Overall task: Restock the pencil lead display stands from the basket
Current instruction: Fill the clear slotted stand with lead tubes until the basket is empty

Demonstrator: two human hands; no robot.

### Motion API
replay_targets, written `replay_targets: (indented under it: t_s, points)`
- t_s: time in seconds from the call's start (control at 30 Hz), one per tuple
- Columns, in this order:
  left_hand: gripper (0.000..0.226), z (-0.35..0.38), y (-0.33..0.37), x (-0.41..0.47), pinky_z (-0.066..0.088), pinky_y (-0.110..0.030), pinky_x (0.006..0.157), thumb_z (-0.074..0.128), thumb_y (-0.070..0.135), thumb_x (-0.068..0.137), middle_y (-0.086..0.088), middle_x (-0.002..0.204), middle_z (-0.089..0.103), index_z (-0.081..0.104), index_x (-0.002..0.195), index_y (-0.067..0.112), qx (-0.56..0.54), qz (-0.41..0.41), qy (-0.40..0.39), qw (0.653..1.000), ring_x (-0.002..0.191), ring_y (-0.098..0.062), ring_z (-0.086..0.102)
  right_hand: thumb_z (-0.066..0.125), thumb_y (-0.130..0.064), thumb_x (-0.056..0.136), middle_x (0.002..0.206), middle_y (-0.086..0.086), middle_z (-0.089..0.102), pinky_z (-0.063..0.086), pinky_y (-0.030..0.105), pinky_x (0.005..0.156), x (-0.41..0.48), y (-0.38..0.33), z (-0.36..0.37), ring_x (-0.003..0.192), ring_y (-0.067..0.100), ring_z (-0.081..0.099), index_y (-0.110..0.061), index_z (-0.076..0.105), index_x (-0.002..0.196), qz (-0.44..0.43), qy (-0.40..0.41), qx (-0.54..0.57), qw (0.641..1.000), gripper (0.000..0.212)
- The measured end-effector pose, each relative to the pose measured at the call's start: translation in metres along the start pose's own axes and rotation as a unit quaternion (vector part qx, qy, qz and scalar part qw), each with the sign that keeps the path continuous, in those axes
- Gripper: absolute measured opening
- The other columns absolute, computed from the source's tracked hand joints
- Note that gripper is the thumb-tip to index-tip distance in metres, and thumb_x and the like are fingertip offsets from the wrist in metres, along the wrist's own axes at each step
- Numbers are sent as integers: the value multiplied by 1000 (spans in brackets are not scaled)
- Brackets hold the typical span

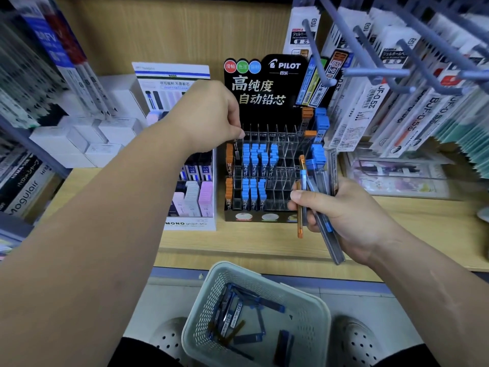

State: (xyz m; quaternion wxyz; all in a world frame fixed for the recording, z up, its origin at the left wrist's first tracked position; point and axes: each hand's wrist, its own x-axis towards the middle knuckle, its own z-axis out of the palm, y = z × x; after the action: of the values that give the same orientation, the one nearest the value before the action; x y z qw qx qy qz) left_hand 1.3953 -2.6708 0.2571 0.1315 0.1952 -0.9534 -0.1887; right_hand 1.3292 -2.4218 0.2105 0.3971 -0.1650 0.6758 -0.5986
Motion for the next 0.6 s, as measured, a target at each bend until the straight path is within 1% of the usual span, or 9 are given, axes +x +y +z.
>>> replay_targets:
  t_s: [0.07,0.13,0.2,0.3,0.37,0.43,0.53,0.6]
  points:
    - [15,3,1,-1,40,-19,60,82,23,80,10,66,63,76,74,12,23,11,-5,1000,64,-6,56,73,-8,88,82,13,72,44,22,50,0,-1,-1,53,14,49,1,63,108,-1,2,-3,1000,24]
    - [15,8,3,-2,49,-30,70,82,25,81,5,72,67,76,75,13,51,24,-6,998,72,-14,60,73,-8,88,82,13,72,44,22,50,0,-1,-1,53,13,49,0,63,108,0,5,-1,1000,24]
    - [18,12,4,-2,52,-36,76,82,28,80,0,76,68,73,72,16,76,26,-4,997,80,-21,62,73,-8,88,82,14,72,44,22,49,1,-1,0,52,14,49,1,62,108,0,4,3,1000,25]
    - [28,16,4,-3,50,-35,70,82,34,80,-2,75,66,61,65,23,104,20,18,994,78,-23,58,73,-6,87,82,15,71,42,23,48,0,0,2,52,14,49,1,62,106,-3,-3,9,1000,22]
    - [27,16,3,-5,44,-32,66,81,36,80,-2,74,63,64,67,20,110,25,25,993,75,-20,53,73,-6,87,81,14,71,42,23,48,0,0,3,51,14,49,-1,62,104,-4,-5,9,1000,20]
    - [22,15,3,-7,41,-31,67,80,34,82,1,72,61,72,73,15,112,37,7,993,73,-18,52,73,-6,87,81,14,71,42,23,48,0,0,3,52,14,49,0,62,104,-6,-5,8,1000,20]
    - [16,13,3,-10,51,-36,74,78,27,85,6,70,61,75,75,14,108,52,-19,993,72,-15,55,73,-7,87,81,14,71,42,22,49,-1,0,4,52,14,49,1,62,106,-6,-7,11,1000,23]
    - [11,13,3,-11,54,-38,78,76,22,86,8,71,60,75,77,14,115,53,-25,992,76,-17,61,73,-7,87,82,15,71,42,23,49,-2,-1,4,52,14,49,1,62,106,-7,-10,10,1000,23]
